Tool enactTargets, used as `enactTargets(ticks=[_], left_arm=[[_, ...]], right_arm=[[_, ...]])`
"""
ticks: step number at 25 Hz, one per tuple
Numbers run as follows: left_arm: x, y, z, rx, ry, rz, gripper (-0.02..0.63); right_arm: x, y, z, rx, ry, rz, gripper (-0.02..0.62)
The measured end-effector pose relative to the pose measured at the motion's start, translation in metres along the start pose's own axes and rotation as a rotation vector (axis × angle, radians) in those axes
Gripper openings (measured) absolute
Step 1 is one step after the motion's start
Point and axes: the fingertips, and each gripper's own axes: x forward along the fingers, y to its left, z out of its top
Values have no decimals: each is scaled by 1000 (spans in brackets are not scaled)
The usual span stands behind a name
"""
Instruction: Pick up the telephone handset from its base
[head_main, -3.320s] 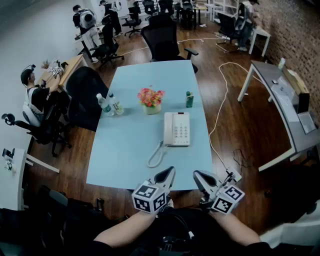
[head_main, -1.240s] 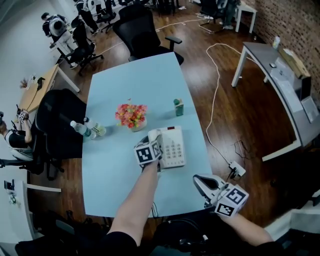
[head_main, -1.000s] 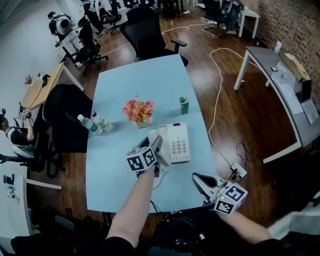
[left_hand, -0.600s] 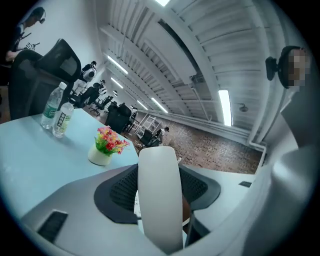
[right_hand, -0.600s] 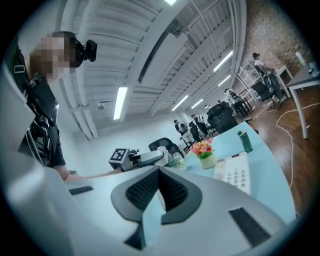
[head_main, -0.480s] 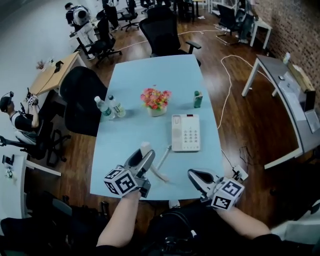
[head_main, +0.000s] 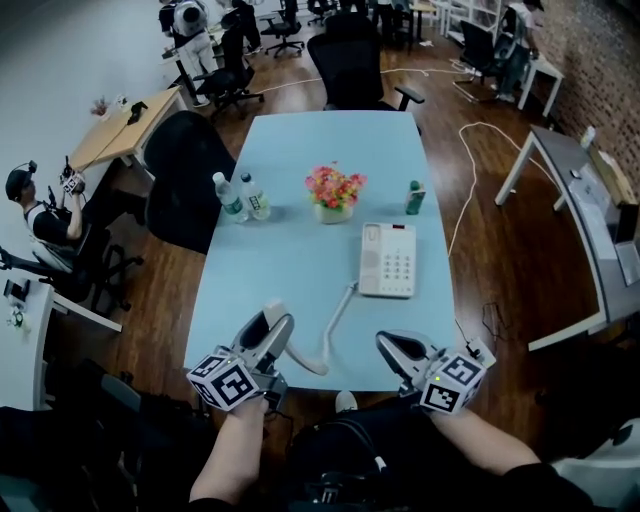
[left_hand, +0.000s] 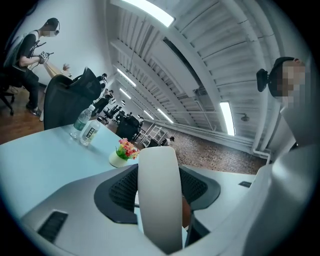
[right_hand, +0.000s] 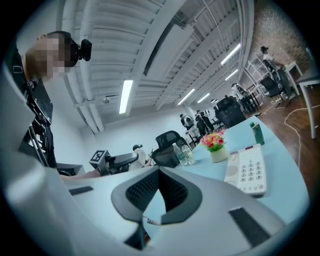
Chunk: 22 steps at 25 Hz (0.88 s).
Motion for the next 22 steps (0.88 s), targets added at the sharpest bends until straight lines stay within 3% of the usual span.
enactTargets(ticks=[9, 22], left_arm=[[-10, 15, -6, -15, -5, 25, 244], [-8, 11, -13, -6, 30, 15, 244]], right_arm=[[3, -8, -20, 69, 24, -31, 17], [2, 3, -24, 8, 42, -30, 15]])
